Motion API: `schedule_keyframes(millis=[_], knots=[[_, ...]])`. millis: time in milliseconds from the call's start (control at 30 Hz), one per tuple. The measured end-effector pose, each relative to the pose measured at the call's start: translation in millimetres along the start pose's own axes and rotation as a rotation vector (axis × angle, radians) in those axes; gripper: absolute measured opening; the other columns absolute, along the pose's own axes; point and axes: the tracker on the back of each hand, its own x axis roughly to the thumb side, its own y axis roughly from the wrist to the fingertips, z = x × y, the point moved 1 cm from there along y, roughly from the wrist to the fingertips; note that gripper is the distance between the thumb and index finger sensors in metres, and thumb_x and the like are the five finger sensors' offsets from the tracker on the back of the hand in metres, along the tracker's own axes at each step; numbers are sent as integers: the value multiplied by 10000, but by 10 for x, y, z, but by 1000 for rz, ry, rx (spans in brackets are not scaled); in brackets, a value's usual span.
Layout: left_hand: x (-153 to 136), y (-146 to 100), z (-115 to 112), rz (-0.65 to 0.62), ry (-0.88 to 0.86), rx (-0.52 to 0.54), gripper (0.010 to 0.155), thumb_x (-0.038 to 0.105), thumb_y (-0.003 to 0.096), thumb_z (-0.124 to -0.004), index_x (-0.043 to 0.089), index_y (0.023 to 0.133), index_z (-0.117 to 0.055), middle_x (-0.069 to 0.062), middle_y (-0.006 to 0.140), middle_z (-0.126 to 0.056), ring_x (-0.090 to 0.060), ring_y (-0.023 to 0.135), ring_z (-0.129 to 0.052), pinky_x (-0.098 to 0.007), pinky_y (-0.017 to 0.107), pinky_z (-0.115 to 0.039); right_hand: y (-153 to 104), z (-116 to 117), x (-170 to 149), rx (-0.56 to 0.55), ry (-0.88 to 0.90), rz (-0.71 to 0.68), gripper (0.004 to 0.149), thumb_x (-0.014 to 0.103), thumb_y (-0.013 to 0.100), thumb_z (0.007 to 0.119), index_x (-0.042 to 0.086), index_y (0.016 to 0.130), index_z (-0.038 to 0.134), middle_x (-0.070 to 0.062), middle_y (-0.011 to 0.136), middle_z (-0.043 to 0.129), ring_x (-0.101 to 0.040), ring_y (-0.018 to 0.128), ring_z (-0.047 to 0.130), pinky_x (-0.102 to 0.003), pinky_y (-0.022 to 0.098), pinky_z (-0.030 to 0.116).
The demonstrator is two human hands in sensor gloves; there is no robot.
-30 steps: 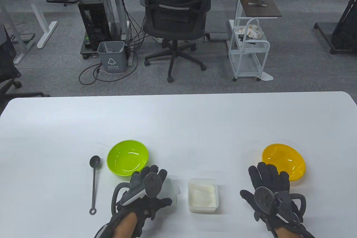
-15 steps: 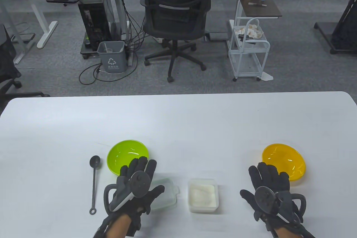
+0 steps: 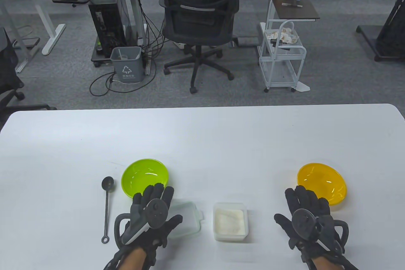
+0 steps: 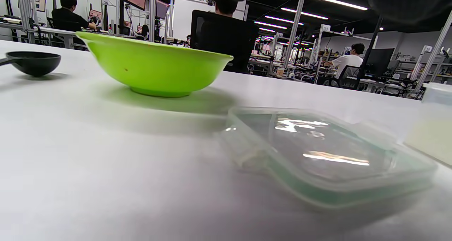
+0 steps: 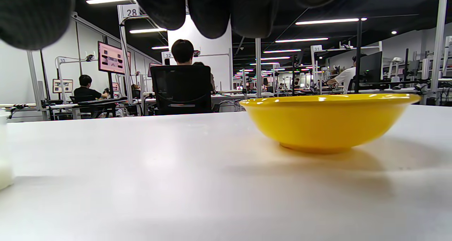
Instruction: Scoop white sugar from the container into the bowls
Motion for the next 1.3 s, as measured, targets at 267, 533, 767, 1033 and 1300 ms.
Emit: schedule_keyframes(millis=[267,533,767,1033,1300], knots=[[29,-9,-9,-11,8,-12,884,719,366,-672,441,1129,-325,50,1243,-236,-296,1204,-295,-578,832,-191,38,-24,-124,2,29,76,805,676,417,723,320,1090,461,-120,1185,439,-389,1099,553,-634,781,419],[17,-12,-9,-9,-4,-3,882,718,366,-670,438,1130,-330,44,1243,-243,-298,1203,-300,-577,831,-193,149,-76,-394,1,91,245,794,667,426,724,313,1089,466,-130,1178,454,-396,1078,595,-616,774,464],[15,-14,-13,-8,-2,-4,879,717,366,-671,439,1130,-333,45,1243,-244,-300,1202,-300,-576,832,-194,225,-132,-572,-4,115,339,790,662,432,725,306,1089,469,-138,1174,462,-401,1070,605,-612,770,477],[-73,-7,63,42,5,39,883,713,366,-682,437,1130,-336,43,1243,-246,-300,1202,-304,-576,834,-195,235,-159,-628,-22,124,349,789,661,432,729,306,1088,473,-136,1174,464,-396,1074,601,-616,772,470],[-848,36,405,360,-9,117,869,657,381,-745,418,1127,-367,36,1238,-290,-305,1195,-367,-576,840,-229,214,-123,-589,-21,137,312,791,662,431,730,304,1089,475,-136,1175,462,-399,1077,593,-622,772,462]])
